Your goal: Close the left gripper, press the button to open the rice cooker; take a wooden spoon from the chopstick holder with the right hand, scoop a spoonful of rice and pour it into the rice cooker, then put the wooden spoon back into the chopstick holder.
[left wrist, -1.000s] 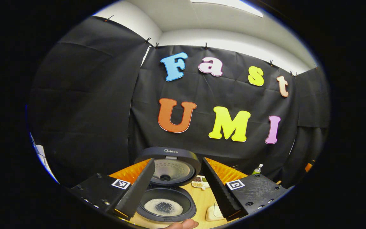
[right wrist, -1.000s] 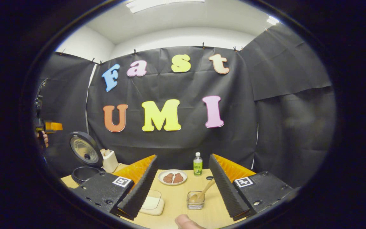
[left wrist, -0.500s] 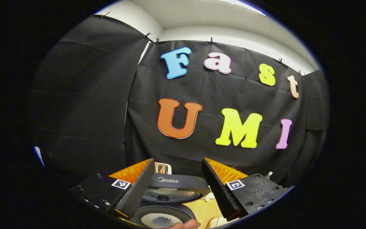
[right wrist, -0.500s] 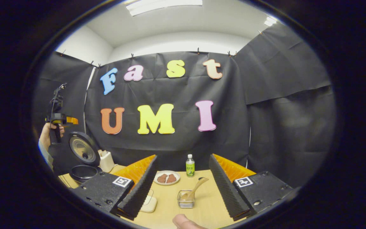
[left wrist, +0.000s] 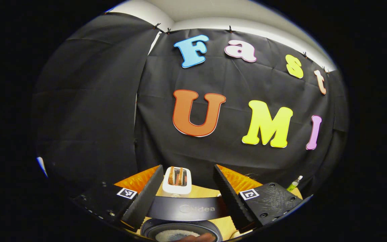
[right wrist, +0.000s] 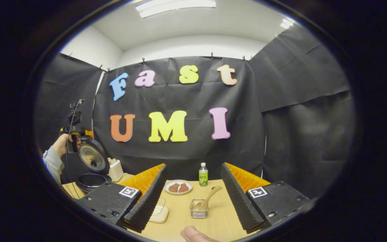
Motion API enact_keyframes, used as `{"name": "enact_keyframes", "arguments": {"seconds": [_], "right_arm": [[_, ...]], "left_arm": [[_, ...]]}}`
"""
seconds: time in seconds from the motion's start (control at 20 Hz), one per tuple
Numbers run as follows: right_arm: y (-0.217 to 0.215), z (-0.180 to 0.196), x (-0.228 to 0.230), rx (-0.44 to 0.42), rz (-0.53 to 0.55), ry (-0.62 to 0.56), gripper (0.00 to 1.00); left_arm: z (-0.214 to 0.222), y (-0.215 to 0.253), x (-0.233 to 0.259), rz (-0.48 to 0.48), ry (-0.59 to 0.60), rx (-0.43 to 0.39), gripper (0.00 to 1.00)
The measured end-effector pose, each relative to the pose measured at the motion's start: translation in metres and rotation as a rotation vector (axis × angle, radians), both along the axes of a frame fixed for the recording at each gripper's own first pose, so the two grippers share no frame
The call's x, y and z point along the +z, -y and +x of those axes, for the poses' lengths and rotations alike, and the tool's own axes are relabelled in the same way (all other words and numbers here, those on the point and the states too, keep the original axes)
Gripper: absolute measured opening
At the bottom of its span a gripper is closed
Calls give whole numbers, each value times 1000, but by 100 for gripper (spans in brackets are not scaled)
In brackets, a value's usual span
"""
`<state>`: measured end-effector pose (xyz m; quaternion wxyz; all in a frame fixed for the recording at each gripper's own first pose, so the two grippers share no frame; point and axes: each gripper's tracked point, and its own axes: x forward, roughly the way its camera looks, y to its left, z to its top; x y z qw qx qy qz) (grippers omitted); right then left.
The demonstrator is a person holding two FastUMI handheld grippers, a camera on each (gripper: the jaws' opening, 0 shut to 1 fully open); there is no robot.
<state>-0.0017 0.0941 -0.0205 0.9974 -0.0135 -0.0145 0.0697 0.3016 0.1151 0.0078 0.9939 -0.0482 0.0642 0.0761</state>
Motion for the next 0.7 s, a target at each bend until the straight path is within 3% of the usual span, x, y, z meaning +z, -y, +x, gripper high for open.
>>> {"name": "enact_keyframes", "arguments": {"seconds": [0.05,0.35,0.7], "right_arm": [[-1,-3,0,3,3,1,100],[-14,-31,4,51,16,14,100],[-6,-67,-5,60,57,19,100]], "left_arm": [[0,2,-1,22,-8,-11,95],[-31,8,-16,20,-99,-35,100],[-71,21,-41,22,-145,-36,99]]}}
